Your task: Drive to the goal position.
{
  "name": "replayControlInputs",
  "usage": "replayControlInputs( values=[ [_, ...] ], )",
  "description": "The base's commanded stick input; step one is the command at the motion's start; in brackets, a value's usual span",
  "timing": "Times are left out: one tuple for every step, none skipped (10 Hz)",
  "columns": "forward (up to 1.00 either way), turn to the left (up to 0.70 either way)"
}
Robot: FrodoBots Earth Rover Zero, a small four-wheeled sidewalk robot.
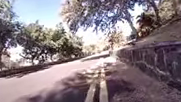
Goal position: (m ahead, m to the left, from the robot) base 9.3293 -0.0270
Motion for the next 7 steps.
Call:
replayControlInputs(
  values=[
    [1.0, 0.0],
    [1.0, 0.0],
    [1.0, 0.0],
    [1.0, 0.0],
    [1.0, -0.01],
    [1.0, -0.16],
    [1.0, -0.3]
  ],
)
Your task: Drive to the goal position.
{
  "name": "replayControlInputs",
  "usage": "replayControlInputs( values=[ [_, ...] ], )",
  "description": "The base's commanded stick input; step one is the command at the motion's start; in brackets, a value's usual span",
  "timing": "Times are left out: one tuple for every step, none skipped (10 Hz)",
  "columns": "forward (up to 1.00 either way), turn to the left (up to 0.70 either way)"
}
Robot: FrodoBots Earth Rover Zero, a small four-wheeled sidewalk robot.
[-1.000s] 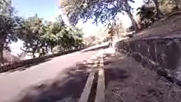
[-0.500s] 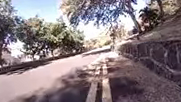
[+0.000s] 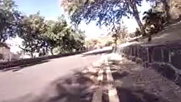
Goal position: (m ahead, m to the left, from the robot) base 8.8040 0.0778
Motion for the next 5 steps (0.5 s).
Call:
replayControlInputs(
  values=[
    [1.0, 0.0],
    [1.0, 0.0],
    [1.0, 0.0],
    [1.0, 0.0],
    [1.0, 0.0]
  ],
)
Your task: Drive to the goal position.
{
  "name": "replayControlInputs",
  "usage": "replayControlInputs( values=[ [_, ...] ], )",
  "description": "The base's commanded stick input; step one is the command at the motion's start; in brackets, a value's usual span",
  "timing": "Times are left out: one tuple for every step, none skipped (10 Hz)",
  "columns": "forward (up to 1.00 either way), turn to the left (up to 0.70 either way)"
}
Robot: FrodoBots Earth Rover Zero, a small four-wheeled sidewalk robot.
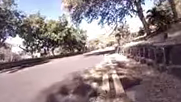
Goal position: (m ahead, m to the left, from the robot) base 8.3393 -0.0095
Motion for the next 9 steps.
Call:
replayControlInputs(
  values=[
    [1.0, 0.0],
    [1.0, 0.0],
    [1.0, 0.0],
    [1.0, 0.0],
    [1.0, 0.0],
    [1.0, 0.0],
    [1.0, 0.0],
    [1.0, 0.0],
    [1.0, 0.0]
  ],
)
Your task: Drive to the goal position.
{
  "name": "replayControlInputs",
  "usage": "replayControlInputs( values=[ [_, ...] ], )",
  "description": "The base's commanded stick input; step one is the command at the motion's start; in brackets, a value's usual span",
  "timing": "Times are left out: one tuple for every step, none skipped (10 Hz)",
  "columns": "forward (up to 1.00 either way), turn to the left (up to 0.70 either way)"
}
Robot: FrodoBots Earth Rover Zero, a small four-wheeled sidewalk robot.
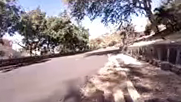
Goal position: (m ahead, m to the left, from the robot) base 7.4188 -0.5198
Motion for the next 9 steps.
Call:
replayControlInputs(
  values=[
    [1.0, 0.0],
    [1.0, 0.0],
    [1.0, 0.0],
    [1.0, 0.0],
    [1.0, -0.06],
    [1.0, -0.13],
    [1.0, -0.2],
    [1.0, -0.39],
    [1.0, -0.39]
  ],
)
